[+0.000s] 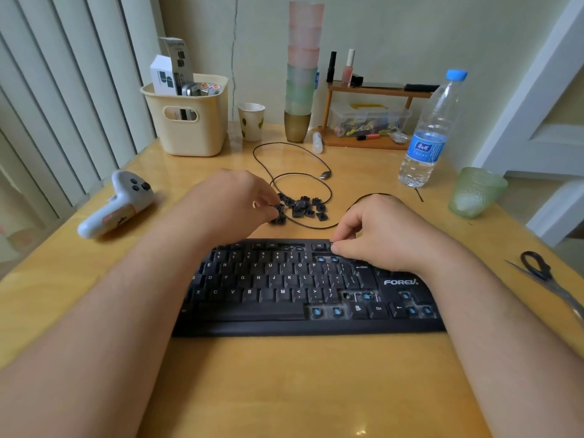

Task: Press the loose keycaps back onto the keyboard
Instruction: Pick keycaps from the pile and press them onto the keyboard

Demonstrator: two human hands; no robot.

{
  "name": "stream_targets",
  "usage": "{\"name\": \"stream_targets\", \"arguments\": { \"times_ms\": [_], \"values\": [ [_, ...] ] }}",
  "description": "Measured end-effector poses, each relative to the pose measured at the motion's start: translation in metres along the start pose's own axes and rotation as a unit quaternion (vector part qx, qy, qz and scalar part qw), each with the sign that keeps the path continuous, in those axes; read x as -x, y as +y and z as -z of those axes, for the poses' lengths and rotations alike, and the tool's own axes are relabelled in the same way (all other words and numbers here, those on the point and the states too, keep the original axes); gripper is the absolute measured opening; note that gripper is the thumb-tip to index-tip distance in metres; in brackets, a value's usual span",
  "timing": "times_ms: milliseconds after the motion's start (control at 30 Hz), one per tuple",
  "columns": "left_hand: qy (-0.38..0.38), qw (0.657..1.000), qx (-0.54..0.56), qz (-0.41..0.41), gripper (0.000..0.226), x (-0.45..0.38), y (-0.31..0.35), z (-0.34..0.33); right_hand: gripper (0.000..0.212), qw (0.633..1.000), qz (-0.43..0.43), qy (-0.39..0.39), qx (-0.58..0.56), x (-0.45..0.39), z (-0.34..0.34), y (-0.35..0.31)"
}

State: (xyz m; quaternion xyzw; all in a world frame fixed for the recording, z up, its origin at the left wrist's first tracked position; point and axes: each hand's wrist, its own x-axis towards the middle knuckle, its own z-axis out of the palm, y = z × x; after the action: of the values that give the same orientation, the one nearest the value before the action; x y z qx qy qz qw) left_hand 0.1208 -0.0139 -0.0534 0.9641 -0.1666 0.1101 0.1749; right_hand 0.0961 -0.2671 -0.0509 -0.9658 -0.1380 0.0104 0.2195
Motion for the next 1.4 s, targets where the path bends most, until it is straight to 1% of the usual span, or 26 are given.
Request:
{"name": "stream_targets", "arguments": {
  "times_ms": [133,333,467,567,700,867,1067,1133,1233,1300,1400],
  "values": [
    [-0.004,1.0,0.007,-0.007,0.024,0.0,0.002,-0.003,0.014,1.0,-0.004,-0.017,0.002,-0.002,0.001,-0.003],
    [-0.002,1.0,0.012,-0.007,0.023,-0.001,0.003,-0.005,0.012,0.996,-0.044,-0.065,-0.033,-0.011,0.007,-0.007],
    [0.0,1.0,0.01,-0.01,0.023,-0.002,0.004,-0.004,0.013,0.994,-0.052,-0.085,-0.036,-0.011,0.011,-0.009],
    [0.006,1.0,0.005,-0.013,0.023,-0.002,0.004,-0.004,0.017,0.994,-0.061,-0.079,-0.054,-0.01,0.01,-0.009],
    [0.003,1.0,-0.003,-0.016,0.023,-0.003,0.004,-0.006,0.014,0.993,-0.072,-0.075,-0.063,-0.011,0.008,-0.011],
    [0.001,1.0,-0.008,-0.016,0.023,-0.003,0.003,-0.008,0.015,0.985,-0.123,-0.068,-0.098,-0.014,0.006,-0.01],
    [-0.005,1.0,-0.007,-0.016,0.024,-0.002,0.004,-0.008,0.019,0.986,-0.136,-0.081,-0.061,-0.018,0.005,-0.018],
    [-0.006,1.0,-0.007,-0.01,0.023,-0.002,0.004,-0.006,0.018,0.985,-0.135,-0.08,-0.077,-0.018,0.004,-0.016],
    [-0.017,1.0,-0.011,0.013,0.022,-0.003,-0.001,-0.005,0.019,0.98,-0.135,-0.068,-0.132,-0.018,0.002,-0.01],
    [-0.031,0.999,-0.022,0.036,0.023,-0.003,-0.007,-0.003,0.019,0.984,-0.126,-0.066,-0.111,-0.017,0.002,-0.009],
    [-0.08,0.993,-0.036,0.085,0.03,-0.004,-0.016,0.002,0.017,0.991,-0.1,-0.072,-0.057,-0.021,0.006,-0.016]
  ]
}}
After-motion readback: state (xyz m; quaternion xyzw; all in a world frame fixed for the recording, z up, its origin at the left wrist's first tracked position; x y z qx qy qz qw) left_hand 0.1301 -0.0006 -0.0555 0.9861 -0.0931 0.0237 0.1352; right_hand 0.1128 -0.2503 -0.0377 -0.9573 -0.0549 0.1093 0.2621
